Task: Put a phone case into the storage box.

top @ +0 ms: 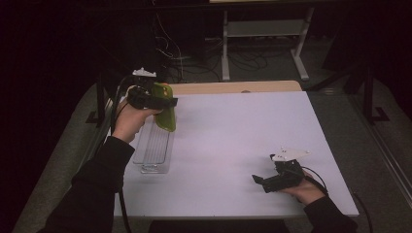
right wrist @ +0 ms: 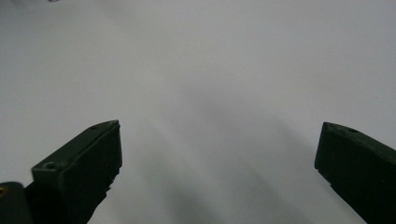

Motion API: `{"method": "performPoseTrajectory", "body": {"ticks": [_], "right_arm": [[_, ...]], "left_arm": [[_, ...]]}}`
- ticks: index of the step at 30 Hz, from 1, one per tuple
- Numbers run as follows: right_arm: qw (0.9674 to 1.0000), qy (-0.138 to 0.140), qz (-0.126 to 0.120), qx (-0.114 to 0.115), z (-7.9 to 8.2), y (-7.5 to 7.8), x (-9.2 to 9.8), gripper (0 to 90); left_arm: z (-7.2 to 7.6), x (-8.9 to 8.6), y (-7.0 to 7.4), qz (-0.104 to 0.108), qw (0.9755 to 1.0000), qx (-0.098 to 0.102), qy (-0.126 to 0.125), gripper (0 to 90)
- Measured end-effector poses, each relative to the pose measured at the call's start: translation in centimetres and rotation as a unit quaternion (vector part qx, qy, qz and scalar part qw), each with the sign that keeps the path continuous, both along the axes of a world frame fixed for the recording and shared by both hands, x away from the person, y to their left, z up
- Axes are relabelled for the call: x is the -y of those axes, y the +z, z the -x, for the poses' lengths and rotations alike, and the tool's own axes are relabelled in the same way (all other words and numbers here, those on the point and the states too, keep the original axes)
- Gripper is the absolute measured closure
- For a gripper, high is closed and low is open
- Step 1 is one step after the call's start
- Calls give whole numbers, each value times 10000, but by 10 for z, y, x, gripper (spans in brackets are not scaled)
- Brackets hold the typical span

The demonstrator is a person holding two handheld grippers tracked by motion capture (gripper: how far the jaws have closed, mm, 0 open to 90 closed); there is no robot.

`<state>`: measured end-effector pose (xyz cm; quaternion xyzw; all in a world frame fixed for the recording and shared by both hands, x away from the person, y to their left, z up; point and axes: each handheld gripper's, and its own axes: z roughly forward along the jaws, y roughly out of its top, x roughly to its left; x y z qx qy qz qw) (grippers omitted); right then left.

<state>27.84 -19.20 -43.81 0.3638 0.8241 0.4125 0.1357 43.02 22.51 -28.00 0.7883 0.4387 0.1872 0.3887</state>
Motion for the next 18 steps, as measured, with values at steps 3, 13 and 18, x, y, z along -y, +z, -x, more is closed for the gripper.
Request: {"method": "performPoseTrajectory", "body": {"ticks": [3,13,18], "right_arm": [[10000,-36,-21,20,0,1,1,0],[10000,-78,-24,44,0,2,2,0],[9999,-61,-39,72,0,2,3,0]], "left_arm": [[-7,-4,1,-66,9996,8,288,144],[-36,-12,-11,-224,9929,-99,1163,143],[-48,-10,-21,-254,9889,-184,1450,143]]}}
